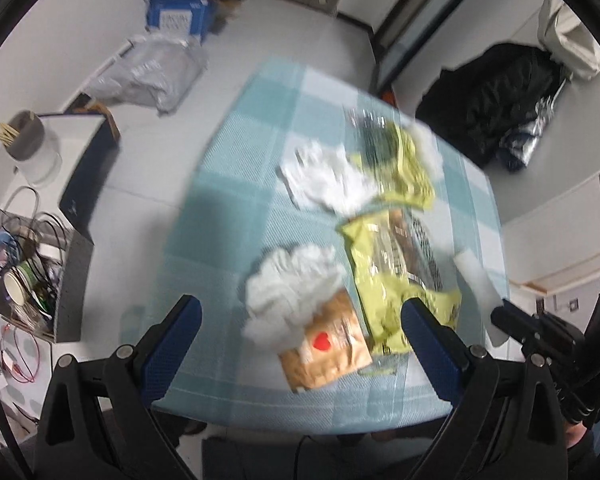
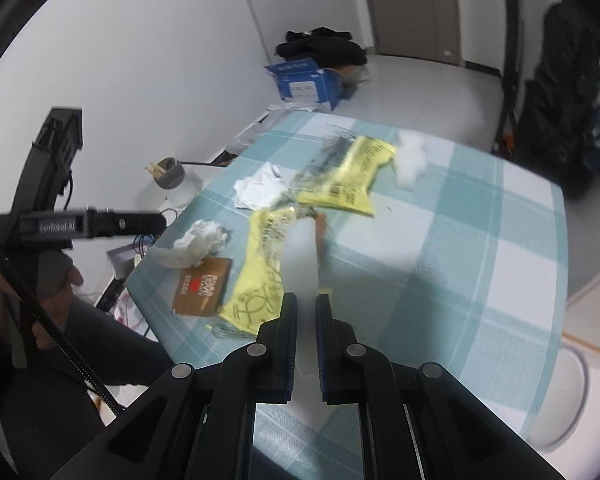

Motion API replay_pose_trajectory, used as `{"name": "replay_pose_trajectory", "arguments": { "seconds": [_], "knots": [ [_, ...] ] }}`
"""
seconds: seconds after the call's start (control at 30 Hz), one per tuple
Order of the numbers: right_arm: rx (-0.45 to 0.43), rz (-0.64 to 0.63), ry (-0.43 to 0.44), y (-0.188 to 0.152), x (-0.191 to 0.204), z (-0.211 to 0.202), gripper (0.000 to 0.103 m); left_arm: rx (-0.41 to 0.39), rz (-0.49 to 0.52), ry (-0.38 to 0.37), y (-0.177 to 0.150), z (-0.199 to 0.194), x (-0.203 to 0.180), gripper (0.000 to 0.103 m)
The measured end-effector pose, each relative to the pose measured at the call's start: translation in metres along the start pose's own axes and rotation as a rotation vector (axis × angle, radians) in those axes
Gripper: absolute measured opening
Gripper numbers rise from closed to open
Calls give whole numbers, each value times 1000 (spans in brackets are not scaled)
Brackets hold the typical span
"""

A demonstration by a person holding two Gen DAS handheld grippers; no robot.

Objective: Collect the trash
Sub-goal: 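Grasp the crumpled white tissue with the left gripper while the right lifts the foam stick, then carry the tissue and foam stick in both grippers toward the trash bin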

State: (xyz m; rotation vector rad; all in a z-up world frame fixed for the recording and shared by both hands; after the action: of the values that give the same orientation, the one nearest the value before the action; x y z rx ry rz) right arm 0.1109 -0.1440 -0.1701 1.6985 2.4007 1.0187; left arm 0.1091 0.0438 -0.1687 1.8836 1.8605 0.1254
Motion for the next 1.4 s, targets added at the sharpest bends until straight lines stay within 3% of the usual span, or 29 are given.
{"name": "replay_pose_trajectory", "arguments": {
  "seconds": [0.23,0.43,0.5,0.63,0.7,0.8,1.2,1.4],
  "knots": [
    [-18,-11,10,-4,-5,-6,8,46,27,83,-2,15,3,95],
    [-32,6,30,-2,-9,-10,8,78,16,136,-1,26,10,66],
    [-36,4,34,-2,-8,-12,8,80,20,152,0,29,10,47],
    [-39,3,44,-3,-9,-14,8,73,41,170,4,31,7,32],
    [-39,6,48,-4,-10,-15,8,67,54,174,5,32,4,18],
    [-40,10,51,-5,-11,-16,8,61,82,182,7,34,-2,10],
    [-72,36,63,-4,-16,-29,8,-4,157,249,14,18,-6,5],
    [-87,47,74,-2,-16,-35,8,-38,133,232,14,9,-5,5]
  ]
}}
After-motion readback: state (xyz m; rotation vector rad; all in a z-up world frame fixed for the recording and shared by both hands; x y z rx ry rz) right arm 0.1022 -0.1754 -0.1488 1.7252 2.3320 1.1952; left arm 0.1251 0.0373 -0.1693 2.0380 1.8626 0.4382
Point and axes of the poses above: each gripper's, at about its wrist camera, not at the fingertips, and z roughly the way its jaws point, x to its left, y to its top, the point moved 9 cm from there along z, roughly the way its jaws point, and after that the axes turned 11 degrees about z, right-handed, at the moved point
